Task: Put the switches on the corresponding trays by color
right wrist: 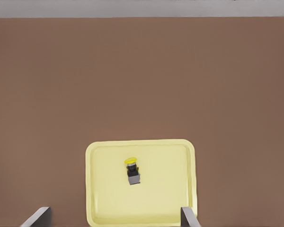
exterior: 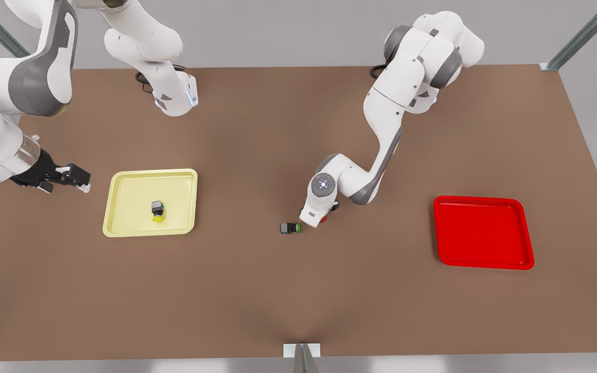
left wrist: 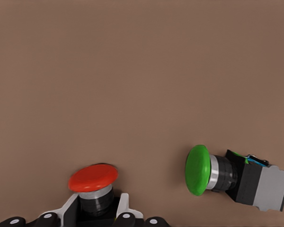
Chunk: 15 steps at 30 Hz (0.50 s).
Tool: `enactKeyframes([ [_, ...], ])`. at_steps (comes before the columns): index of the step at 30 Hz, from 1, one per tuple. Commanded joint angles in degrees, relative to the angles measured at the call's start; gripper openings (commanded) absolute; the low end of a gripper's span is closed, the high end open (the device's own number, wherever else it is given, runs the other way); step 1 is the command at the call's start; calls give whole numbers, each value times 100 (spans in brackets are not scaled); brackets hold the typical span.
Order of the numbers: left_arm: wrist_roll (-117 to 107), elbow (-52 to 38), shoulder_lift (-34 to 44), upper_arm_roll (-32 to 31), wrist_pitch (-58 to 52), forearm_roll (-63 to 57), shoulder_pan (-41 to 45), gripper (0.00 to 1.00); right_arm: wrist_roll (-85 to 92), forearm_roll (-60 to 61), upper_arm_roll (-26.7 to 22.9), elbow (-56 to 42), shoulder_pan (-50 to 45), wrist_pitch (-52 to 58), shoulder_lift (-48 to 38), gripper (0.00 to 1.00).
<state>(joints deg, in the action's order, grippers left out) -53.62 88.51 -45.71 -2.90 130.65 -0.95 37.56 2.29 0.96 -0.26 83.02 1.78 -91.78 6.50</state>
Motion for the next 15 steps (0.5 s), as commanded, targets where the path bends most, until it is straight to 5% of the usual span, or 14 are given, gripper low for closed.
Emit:
enactKeyframes([
  [1, 0, 0, 0, 0, -5, -1, 5, 52, -1, 0, -1, -5, 50, 2, 0, 100],
  [15, 44, 0, 194, 79, -207, -1, -21, 52, -1, -9, -10, -5, 68, -33, 18, 100],
])
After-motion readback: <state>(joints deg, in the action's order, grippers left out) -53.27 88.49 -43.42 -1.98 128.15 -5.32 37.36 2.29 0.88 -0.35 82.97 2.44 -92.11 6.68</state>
